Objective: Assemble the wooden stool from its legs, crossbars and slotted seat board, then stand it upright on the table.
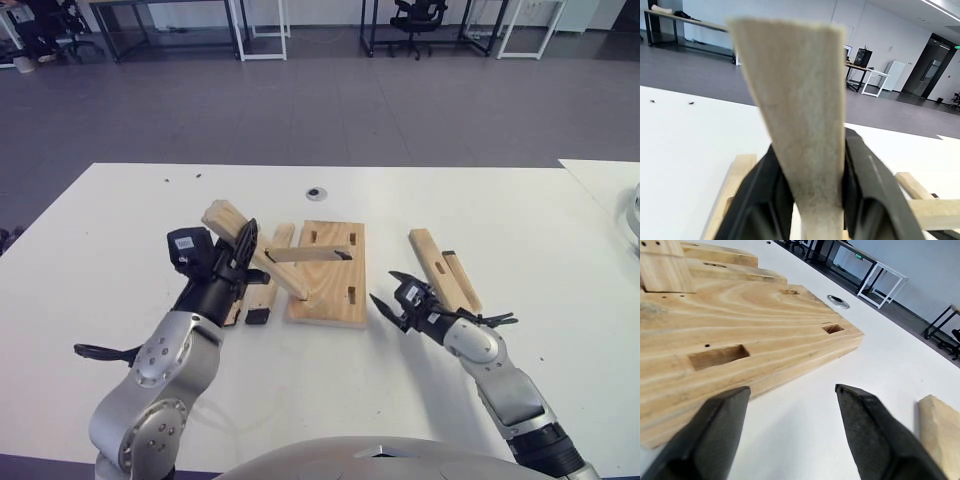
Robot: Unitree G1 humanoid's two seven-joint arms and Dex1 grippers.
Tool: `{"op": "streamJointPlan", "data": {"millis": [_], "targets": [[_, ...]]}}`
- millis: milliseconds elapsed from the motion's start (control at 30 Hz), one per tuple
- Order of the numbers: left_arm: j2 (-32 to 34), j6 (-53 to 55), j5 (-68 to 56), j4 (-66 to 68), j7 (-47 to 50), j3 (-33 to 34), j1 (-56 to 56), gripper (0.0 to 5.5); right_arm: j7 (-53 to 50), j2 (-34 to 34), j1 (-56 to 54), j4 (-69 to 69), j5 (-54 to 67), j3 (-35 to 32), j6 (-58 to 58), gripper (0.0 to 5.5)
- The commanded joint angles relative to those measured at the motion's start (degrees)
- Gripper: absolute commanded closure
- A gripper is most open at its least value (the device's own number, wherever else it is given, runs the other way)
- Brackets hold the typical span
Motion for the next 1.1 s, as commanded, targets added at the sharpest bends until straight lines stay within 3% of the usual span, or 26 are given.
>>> {"op": "streamJointPlan", "data": {"millis": [33, 233, 400, 567, 700, 833, 1000, 1100], "targets": [[1.78, 8.79, -6.92, 2.09, 5.57, 4.39, -2.40, 4.46, -0.58, 0.85, -1.22, 1.01, -0.88, 0.12, -0.45, 2.34], [2.41, 11.85, -19.00, -0.15, 15.63, 7.25, -2.03, 4.46, -1.28, 2.51, -2.07, 1.47, -0.79, -0.54, 0.12, 2.34], [5.40, 10.36, -22.17, -1.41, 21.15, 9.00, 0.77, 4.46, -0.57, 2.79, -1.10, 0.50, 0.61, -0.98, 1.26, 2.34], [3.24, 7.38, -15.18, 2.33, 20.93, 3.53, 0.96, 4.46, -0.12, 2.73, -2.00, 0.20, 0.54, -0.63, 1.35, 2.34], [9.99, 9.37, -5.93, 1.24, 14.84, -6.19, 0.96, 4.46, -0.59, 2.98, -3.30, 0.32, -0.05, -0.97, 0.85, 2.34], [12.72, 8.41, 2.54, 1.78, 10.36, -13.84, 1.63, 4.46, -1.57, 2.92, -4.44, 0.67, -0.70, -1.54, 0.33, 2.34], [11.68, 4.98, 11.43, 5.59, 5.21, -19.97, -2.31, 4.46, -2.13, 2.85, -4.73, 1.67, -1.44, -1.81, -0.53, 2.34], [8.51, 0.92, 14.31, 4.95, 4.21, -18.53, -7.36, 4.45, -2.82, 2.76, -5.08, 2.65, -1.73, -2.74, -0.99, 2.34]]}}
